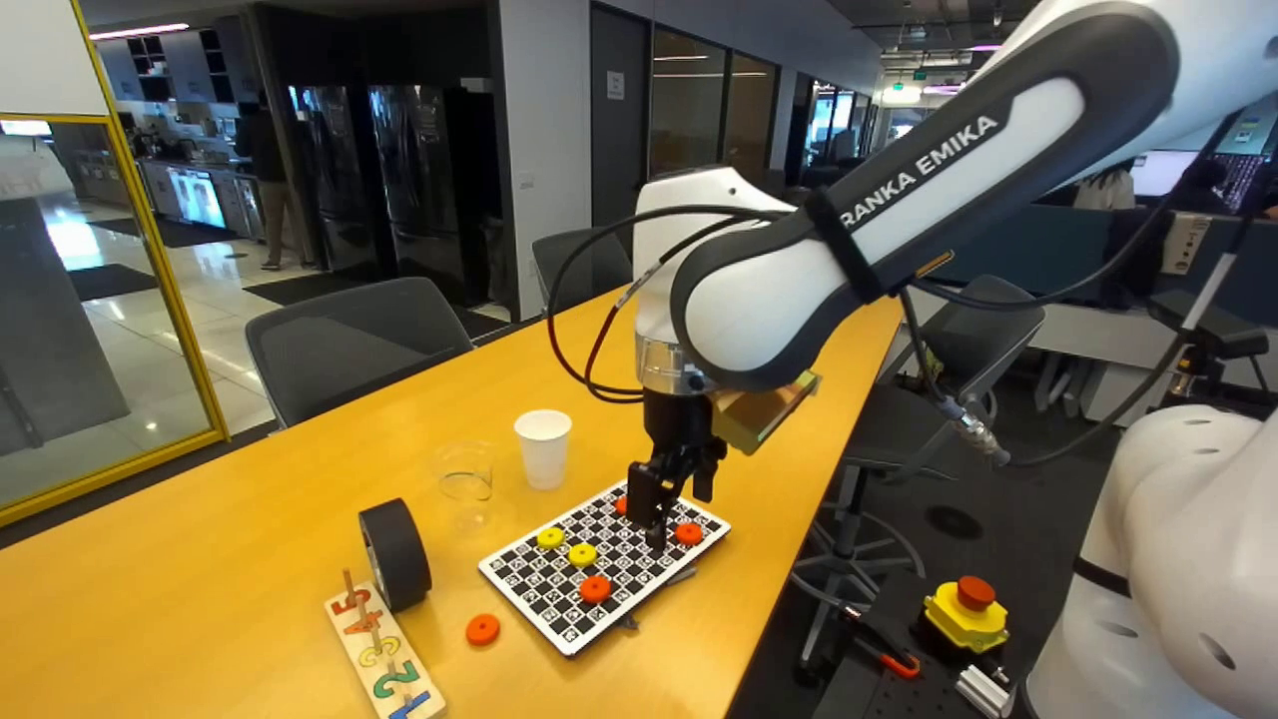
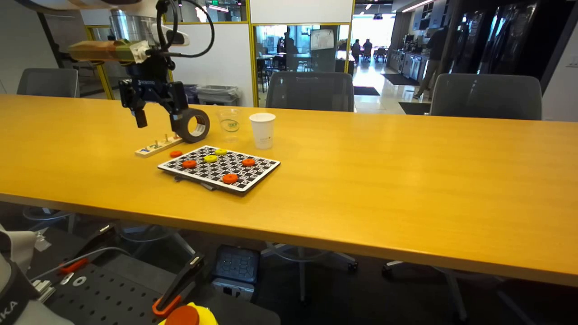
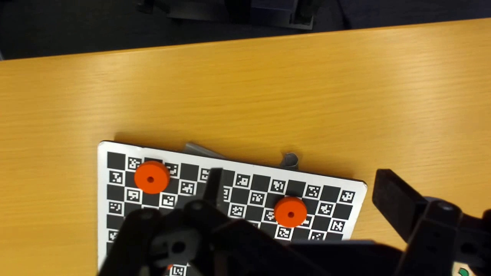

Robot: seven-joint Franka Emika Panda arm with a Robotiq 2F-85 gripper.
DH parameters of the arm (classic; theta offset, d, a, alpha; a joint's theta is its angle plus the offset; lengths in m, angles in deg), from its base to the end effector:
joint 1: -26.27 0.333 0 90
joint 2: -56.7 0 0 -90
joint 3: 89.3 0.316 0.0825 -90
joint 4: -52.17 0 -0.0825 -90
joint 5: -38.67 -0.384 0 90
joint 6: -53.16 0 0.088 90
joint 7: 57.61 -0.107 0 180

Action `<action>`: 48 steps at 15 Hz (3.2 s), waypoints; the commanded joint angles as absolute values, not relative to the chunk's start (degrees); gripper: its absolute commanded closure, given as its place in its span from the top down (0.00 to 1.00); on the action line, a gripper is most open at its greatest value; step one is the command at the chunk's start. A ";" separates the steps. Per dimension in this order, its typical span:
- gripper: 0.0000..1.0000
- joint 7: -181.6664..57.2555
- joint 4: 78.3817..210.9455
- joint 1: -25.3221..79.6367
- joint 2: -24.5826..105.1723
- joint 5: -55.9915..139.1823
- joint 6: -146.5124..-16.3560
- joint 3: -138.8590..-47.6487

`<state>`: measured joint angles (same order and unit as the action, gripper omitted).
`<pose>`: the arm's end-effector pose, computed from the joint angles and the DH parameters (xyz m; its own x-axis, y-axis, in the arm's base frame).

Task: Divide the rings equally and put some in the clear cup and the rest in the white cup

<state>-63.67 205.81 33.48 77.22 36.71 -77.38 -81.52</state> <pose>0.3737 0.0980 0.3436 0.9915 0.1223 -0.0446 0.1236 -0.9920 0.0274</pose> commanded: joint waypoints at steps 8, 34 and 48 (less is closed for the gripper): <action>1.00 -76.18 200.32 34.12 58.92 37.20 -94.18 -78.08; 1.00 -95.33 193.79 39.55 44.23 53.95 -103.70 -87.96; 0.23 -91.09 193.46 38.96 46.24 49.96 -97.08 -86.27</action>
